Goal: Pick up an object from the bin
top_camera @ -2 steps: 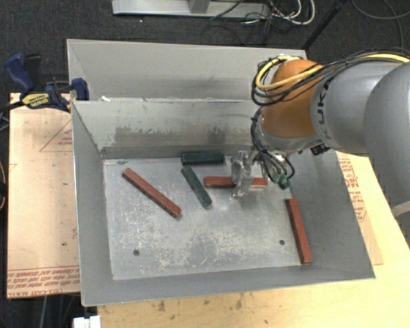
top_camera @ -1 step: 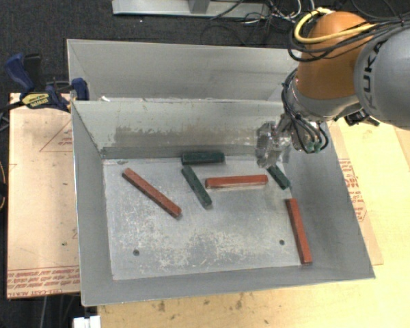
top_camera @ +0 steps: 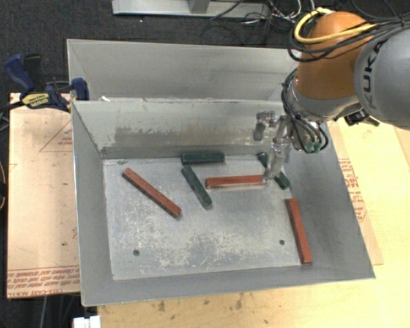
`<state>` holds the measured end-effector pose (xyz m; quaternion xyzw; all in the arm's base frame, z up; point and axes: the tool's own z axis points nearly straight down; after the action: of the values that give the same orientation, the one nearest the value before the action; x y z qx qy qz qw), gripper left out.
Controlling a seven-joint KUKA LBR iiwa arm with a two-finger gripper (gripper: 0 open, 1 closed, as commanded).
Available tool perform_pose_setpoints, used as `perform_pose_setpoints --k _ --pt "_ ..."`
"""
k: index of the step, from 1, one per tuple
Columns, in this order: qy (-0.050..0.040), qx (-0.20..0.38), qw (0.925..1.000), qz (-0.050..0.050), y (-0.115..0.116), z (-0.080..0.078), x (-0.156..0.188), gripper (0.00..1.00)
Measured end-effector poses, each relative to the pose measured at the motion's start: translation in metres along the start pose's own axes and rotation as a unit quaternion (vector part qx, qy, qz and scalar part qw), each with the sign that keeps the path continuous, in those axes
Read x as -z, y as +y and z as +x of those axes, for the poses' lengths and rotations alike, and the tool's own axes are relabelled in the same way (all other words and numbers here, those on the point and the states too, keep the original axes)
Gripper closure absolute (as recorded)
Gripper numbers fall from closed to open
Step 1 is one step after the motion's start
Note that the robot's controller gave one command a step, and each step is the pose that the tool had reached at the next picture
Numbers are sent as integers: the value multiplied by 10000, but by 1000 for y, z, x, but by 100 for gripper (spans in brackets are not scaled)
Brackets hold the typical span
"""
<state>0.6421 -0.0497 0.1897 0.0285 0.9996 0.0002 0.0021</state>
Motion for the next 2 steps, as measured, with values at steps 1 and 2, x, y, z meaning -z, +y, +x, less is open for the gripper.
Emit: perform_pose_setpoints --k 1,2 --pt "0 1 10000 0 0 0 0 0" --pt "-28 -6 10000 -2 -14 4 -47 0"
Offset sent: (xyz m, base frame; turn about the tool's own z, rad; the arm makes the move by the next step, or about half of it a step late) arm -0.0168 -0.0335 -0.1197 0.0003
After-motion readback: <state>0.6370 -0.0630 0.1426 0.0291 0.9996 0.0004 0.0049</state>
